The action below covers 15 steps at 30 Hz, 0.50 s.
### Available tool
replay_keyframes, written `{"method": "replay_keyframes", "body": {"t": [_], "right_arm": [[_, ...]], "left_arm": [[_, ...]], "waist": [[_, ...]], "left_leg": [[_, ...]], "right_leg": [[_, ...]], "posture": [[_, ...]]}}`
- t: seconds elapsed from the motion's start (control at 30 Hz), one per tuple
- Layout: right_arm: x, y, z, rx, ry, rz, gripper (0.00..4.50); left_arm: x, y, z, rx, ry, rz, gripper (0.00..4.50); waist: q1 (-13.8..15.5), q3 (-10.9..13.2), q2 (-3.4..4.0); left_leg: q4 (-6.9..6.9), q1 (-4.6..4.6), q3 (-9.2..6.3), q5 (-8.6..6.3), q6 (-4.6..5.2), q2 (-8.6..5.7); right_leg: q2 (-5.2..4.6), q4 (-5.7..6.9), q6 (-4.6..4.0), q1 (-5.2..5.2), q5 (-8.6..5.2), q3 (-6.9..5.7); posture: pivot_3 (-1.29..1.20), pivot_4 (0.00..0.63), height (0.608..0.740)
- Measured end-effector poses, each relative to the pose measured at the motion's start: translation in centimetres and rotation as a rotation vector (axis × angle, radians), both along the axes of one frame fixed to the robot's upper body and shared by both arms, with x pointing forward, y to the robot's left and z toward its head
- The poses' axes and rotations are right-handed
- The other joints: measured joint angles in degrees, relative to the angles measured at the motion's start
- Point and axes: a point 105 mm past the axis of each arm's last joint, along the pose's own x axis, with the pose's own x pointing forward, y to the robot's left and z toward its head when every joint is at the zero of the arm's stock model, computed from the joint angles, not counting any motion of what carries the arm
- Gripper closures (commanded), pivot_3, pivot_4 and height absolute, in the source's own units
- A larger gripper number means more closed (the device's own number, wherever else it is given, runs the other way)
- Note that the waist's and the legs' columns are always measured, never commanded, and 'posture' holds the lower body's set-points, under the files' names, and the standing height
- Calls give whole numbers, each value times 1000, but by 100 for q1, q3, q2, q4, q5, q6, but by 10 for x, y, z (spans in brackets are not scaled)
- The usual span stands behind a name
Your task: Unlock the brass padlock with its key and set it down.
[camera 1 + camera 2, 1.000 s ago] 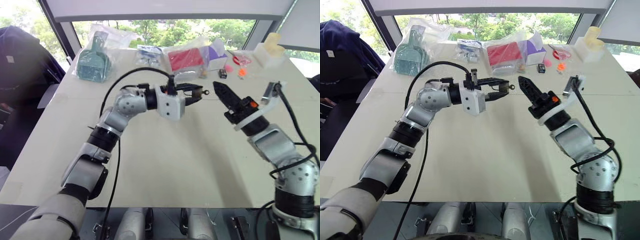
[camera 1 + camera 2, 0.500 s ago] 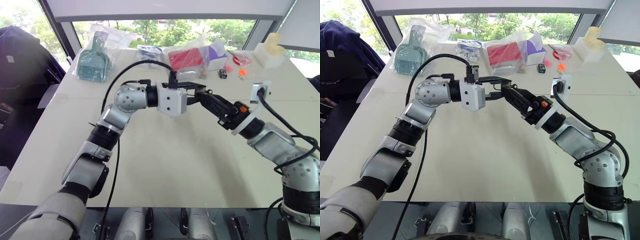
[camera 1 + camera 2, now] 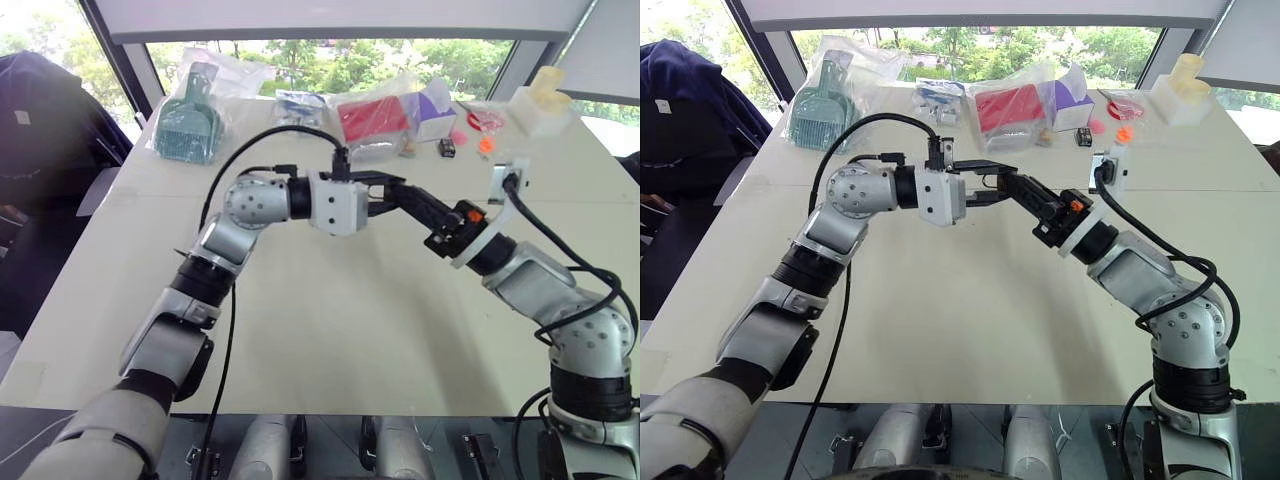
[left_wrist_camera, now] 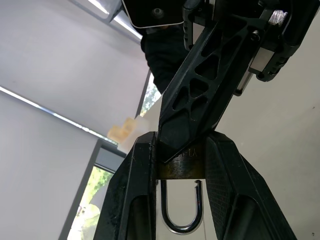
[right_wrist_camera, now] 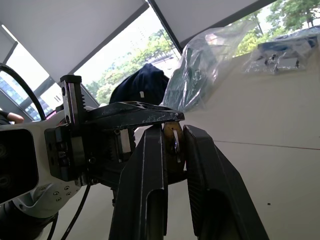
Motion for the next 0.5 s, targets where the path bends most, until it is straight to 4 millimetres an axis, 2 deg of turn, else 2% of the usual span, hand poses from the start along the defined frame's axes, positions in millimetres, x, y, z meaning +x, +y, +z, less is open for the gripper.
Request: {"method": "replay_keyframes", "body": {"t": [0.03, 0.1, 0.13, 0.23, 0.37, 0.5], "right_arm": [[0, -1, -1, 0, 2, -1, 4500], [2, -3, -5, -4, 18, -12, 4500], [2, -4, -7, -5, 28, -13, 4500], [3, -5, -13, -12, 46, -13, 4500], [4, -8, -19, -27, 63, -19, 4500], [7, -21, -22, -31, 72, -58, 4500]], "left_arm": [[0, 0, 0, 0, 1, -2, 2694], [0, 0, 0, 1, 0, 1, 1922], [1, 0, -1, 1, 3, 2, 1366], [0, -1, 1, -3, 2, -1, 79], [5, 3, 0, 0, 74, 22, 30], [20, 27, 9, -52, 250, 101, 30]], "waist": [[-1, 0, 0], [1, 0, 0], [1, 0, 0], [3, 0, 0], [-4, 0, 0], [-27, 0, 0]], "left_leg": [[0, 0, 0, 0, 0, 0], [0, 0, 0, 0, 0, 0], [0, 0, 0, 0, 0, 0], [0, 0, 0, 0, 0, 0], [0, 0, 0, 0, 0, 0], [0, 1, -1, 0, -1, 1]], "right_leg": [[0, 0, 0, 0, 0, 0], [0, 0, 0, 0, 0, 0], [0, 0, 0, 0, 0, 0], [0, 0, 0, 0, 0, 0], [0, 1, 0, 0, 0, 0], [2, 2, 1, 0, 0, 0]], "posture": [[0, 150, 735], [0, 150, 735], [0, 150, 735], [0, 150, 735], [0, 150, 735], [0, 150, 735]]}}
